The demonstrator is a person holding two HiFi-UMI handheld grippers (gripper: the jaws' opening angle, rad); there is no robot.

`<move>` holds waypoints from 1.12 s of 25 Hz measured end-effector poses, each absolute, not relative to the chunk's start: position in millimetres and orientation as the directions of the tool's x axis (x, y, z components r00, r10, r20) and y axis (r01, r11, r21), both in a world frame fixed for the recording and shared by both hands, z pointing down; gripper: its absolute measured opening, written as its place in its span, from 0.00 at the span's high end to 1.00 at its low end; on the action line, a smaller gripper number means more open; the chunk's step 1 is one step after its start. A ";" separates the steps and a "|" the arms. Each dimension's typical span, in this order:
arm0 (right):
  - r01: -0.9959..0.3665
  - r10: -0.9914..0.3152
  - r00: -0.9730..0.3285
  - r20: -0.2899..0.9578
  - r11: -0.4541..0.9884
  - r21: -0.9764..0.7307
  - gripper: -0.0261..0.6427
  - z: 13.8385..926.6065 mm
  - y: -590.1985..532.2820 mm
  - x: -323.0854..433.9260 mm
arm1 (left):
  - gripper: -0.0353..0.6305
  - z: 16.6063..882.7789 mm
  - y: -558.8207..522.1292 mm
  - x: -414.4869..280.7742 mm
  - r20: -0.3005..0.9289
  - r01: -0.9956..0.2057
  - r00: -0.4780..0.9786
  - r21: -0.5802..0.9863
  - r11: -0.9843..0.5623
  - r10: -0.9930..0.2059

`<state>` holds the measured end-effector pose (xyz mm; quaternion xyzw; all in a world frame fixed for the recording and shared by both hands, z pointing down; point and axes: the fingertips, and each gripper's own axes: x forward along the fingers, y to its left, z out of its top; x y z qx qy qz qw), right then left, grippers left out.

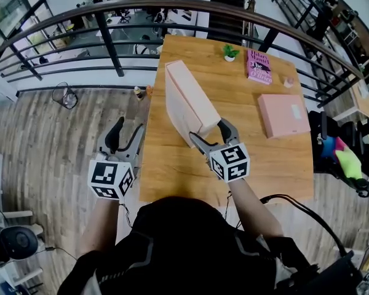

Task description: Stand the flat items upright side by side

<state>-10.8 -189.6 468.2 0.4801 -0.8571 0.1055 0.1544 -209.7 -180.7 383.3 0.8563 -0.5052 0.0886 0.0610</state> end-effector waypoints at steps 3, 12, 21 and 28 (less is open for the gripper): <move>-0.872 -0.805 -0.467 0.366 0.489 -0.036 0.35 472.0 -189.8 -11.2 | 0.57 384.5 -178.7 -215.6 0.222 -0.872 0.479 0.009 -0.489 -0.849; -0.924 -0.852 -0.374 0.367 0.375 -0.071 0.51 478.6 -200.1 -11.4 | 0.57 388.4 -177.8 -231.6 0.229 -0.864 0.495 0.024 -0.504 -0.838; -0.966 -0.885 -0.257 0.387 0.233 -0.108 0.52 479.9 -223.4 -53.7 | 0.58 392.9 -176.3 -269.2 0.233 -0.871 0.482 0.019 -0.491 -0.845; -0.989 -0.916 -0.127 0.379 0.086 -0.123 0.51 479.7 -257.0 -79.7 | 0.59 386.8 -174.6 -308.8 0.217 -0.888 0.447 -0.008 -0.459 -0.868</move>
